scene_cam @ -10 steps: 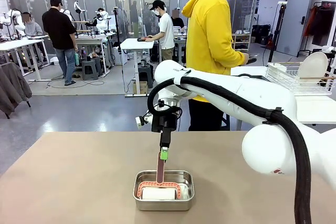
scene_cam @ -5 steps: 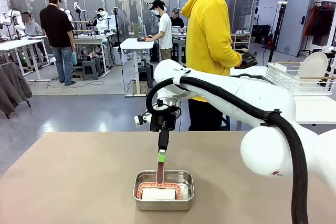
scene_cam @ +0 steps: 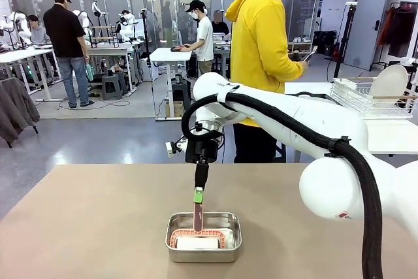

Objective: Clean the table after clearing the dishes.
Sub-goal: When the right (or left) Handle tray is removed, use the right hand (or left hand) to clean the right (or left) side of the table with the Lint Roller.

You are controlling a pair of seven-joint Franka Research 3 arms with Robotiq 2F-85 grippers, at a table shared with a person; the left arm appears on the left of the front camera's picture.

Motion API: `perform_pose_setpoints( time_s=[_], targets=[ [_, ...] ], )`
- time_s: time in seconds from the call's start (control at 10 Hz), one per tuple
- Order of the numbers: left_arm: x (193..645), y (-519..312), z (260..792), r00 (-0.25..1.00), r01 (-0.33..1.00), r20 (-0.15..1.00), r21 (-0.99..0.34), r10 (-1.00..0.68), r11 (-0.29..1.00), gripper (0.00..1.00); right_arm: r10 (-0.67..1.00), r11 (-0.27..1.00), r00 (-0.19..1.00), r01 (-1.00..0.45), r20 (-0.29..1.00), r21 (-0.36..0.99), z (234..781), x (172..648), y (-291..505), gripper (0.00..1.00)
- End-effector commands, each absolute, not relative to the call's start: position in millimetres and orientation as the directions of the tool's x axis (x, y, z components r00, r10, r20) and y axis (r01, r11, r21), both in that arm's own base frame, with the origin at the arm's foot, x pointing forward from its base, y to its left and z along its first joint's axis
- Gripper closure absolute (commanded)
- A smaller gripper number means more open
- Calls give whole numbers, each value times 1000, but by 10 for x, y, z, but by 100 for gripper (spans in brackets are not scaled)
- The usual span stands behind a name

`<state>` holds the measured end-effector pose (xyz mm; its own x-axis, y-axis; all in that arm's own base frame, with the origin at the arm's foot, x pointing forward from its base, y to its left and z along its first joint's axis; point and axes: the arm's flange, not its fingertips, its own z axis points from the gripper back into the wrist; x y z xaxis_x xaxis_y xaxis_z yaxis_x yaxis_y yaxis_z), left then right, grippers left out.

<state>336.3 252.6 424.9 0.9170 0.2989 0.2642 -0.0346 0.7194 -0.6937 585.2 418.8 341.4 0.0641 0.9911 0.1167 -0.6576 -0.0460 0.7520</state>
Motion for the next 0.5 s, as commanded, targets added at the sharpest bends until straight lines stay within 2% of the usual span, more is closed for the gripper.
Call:
perform_pose_setpoints(
  time_s=[0.0,0.2,0.4],
  targets=[
    [3342,2529,4275,916,-30,266,-699,299,715,0,989,-17,103,-628,105,778,3552,6130,4408,100],
    [3342,2529,4275,916,-30,266,-699,299,715,0,991,-5,100,-632,88,775,3620,6118,4425,97],
    [3342,2529,4275,916,-30,266,-699,299,715,0,993,11,100,-649,71,760,3690,6106,4428,100]
  ],
)
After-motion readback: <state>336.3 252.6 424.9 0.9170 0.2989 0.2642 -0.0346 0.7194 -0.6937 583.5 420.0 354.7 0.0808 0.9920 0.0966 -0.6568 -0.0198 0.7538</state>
